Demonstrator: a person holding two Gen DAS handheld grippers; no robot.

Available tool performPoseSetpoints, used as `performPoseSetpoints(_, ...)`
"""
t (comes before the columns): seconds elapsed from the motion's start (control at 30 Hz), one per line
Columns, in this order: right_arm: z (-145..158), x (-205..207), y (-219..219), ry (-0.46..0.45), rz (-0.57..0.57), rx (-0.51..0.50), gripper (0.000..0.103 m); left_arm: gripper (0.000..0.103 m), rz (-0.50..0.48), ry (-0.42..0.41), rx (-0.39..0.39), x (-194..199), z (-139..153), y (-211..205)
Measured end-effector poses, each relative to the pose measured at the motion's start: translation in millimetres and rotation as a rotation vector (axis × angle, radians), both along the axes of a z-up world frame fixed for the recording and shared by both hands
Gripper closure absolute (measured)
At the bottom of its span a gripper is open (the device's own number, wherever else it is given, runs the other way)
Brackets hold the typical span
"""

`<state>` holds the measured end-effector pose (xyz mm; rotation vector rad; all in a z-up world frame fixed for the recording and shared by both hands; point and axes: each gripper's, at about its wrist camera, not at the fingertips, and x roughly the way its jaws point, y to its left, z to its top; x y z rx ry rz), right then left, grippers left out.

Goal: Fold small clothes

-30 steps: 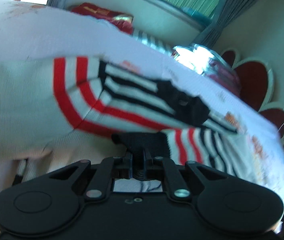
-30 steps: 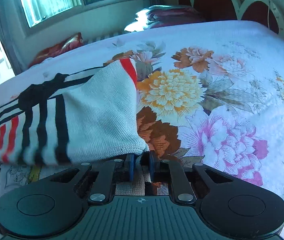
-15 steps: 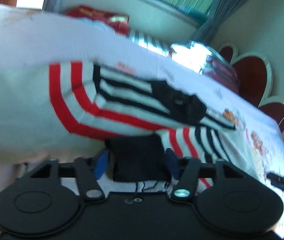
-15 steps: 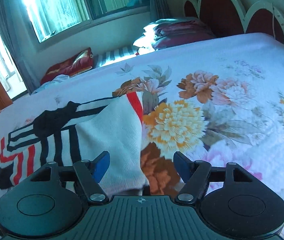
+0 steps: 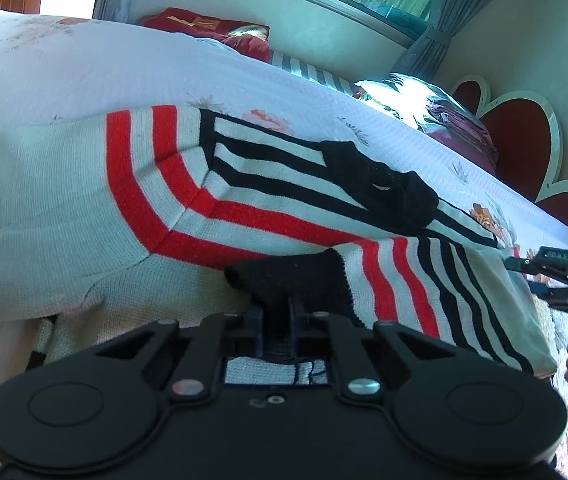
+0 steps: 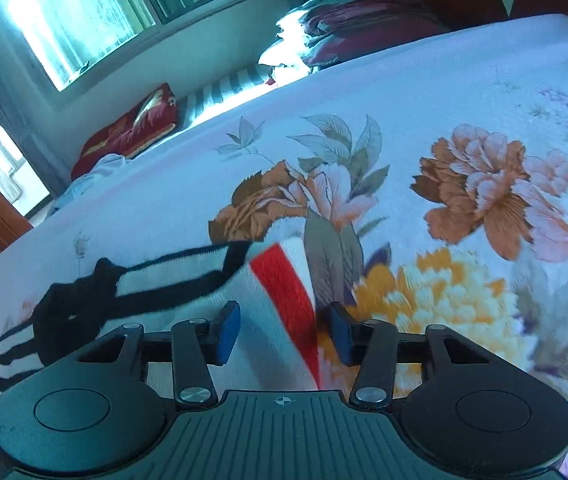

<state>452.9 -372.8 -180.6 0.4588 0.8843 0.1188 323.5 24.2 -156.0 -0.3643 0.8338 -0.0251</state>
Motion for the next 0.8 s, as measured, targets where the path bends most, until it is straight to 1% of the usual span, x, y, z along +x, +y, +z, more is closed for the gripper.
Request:
performPoseSetpoints(0.03, -1, 3, 0, 0.008, 0.006, 0.007, 0.085, 0.092, 0.001, 0.001, 0.002, 1, 0, 0)
performPoseSetpoints(0.07, 1, 2, 3, 0.003, 0.012, -0.010, 0.085, 0.092, 0.002, 0.003, 0.004, 2, 0, -1)
performPoseSetpoints(0.1, 4, 0, 5, -0.013, 0.029, -0.044, 0.089, 0.092, 0.002, 0.004, 0.006, 2, 0, -1)
performPoseSetpoints(0.13, 7, -3, 10, -0.037, 0.050, -0.104, 0.091, 0.092, 0.003, 0.005, 0.008, 2, 1, -2)
performPoseSetpoints(0.17, 7, -6, 12, -0.056, 0.052, -0.169, 0.091, 0.092, 0.003, 0.007, 0.012, 3, 1, -2)
performPoseSetpoints(0.2, 4, -7, 11, -0.060, 0.036, -0.214, 0.091, 0.092, 0.004, 0.008, 0.017, 3, 1, -3)
performPoseSetpoints(0.27, 1, -5, 5, -0.047, 0.014, -0.180, 0.091, 0.092, 0.010, 0.014, 0.027, 5, 1, -5)
performPoseSetpoints(0.37, 12, -10, 18, -0.082, 0.042, -0.269, 0.091, 0.092, 0.008, 0.020, 0.044, 6, 2, -7)
performPoseSetpoints(0.43, 22, -18, 19, -0.108, 0.038, -0.257, 0.091, 0.092, -0.001, 0.026, 0.056, 7, 3, -8)
performPoseSetpoints(0.5, 31, -29, 24, -0.132, 0.057, -0.232, 0.090, 0.090, -0.003, 0.029, 0.066, 8, 4, -9)
performPoseSetpoints(0.6, 41, -47, 44, -0.162, 0.131, -0.229, 0.086, 0.090, -0.006, 0.032, 0.081, 9, 5, -10)
performPoseSetpoints(0.67, 43, -59, 60, -0.170, 0.189, -0.214, 0.081, 0.088, -0.006, 0.032, 0.088, 8, 6, -12)
performPoseSetpoints(0.73, 41, -69, 81, -0.169, 0.241, -0.204, 0.063, 0.088, -0.009, 0.031, 0.097, 8, 6, -13)
performPoseSetpoints(0.77, 39, -75, 91, -0.171, 0.272, -0.207, 0.060, 0.088, -0.011, 0.030, 0.100, 8, 7, -13)
performPoseSetpoints(0.8, 36, -80, 101, -0.174, 0.293, -0.219, 0.059, 0.088, -0.012, 0.030, 0.103, 7, 8, -13)
